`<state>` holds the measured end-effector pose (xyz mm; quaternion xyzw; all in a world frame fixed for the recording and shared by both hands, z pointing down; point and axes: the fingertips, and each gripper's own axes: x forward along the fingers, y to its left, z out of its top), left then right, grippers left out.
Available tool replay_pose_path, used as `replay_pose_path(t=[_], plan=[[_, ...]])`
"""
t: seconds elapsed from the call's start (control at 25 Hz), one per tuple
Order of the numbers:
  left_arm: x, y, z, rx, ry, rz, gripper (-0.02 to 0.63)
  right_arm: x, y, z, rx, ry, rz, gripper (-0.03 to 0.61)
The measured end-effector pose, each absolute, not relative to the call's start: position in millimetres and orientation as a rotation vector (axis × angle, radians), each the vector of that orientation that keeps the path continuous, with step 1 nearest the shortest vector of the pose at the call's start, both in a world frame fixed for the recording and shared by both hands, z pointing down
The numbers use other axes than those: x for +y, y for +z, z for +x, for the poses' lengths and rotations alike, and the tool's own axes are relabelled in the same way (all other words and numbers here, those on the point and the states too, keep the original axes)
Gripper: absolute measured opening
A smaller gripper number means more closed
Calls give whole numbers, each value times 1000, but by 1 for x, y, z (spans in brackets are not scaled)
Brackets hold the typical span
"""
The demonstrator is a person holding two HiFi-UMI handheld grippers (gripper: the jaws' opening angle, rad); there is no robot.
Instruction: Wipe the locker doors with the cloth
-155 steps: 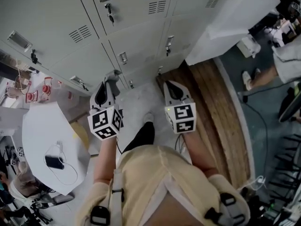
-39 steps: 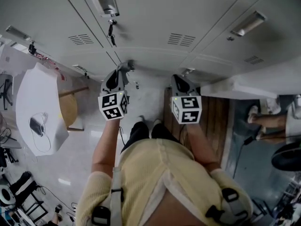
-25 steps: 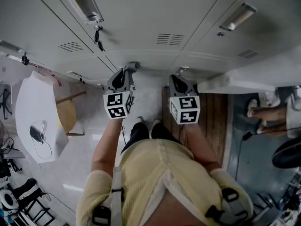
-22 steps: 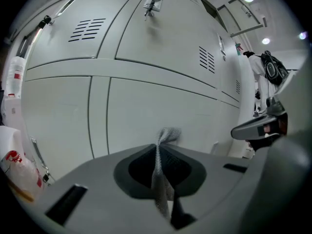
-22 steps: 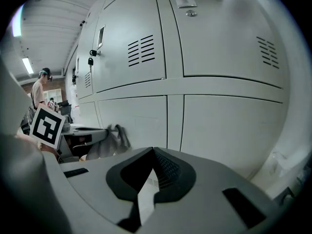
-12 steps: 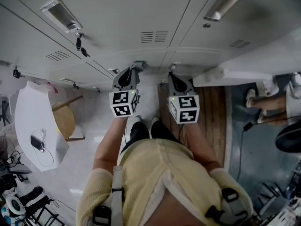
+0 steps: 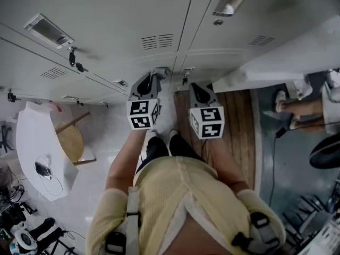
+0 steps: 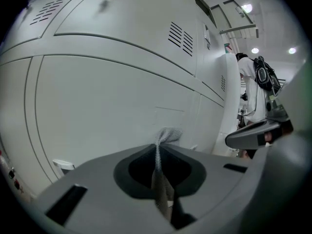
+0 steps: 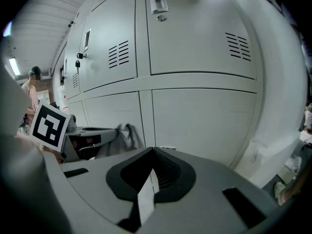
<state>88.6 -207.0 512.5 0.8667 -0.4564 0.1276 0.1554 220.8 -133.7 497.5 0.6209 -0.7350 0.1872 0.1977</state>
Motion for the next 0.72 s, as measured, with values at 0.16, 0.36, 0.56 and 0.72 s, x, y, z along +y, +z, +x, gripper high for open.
replay_pose_path(t=[0.16, 0.36, 0.56, 0.72], plan=[[-206, 514, 106, -1262, 381, 2503, 17, -133, 499, 228, -2046, 531, 1751, 4], [-202, 515, 118, -1208, 413, 2547, 17, -134, 502, 225, -2047, 539, 1735, 3], [-196, 511, 111, -1176, 393, 2579, 17, -140, 502, 214, -2072, 530, 1700, 4], [-188, 511, 88, -1201, 404, 2568, 17, -145, 505, 203, -2087, 531, 1659, 3]])
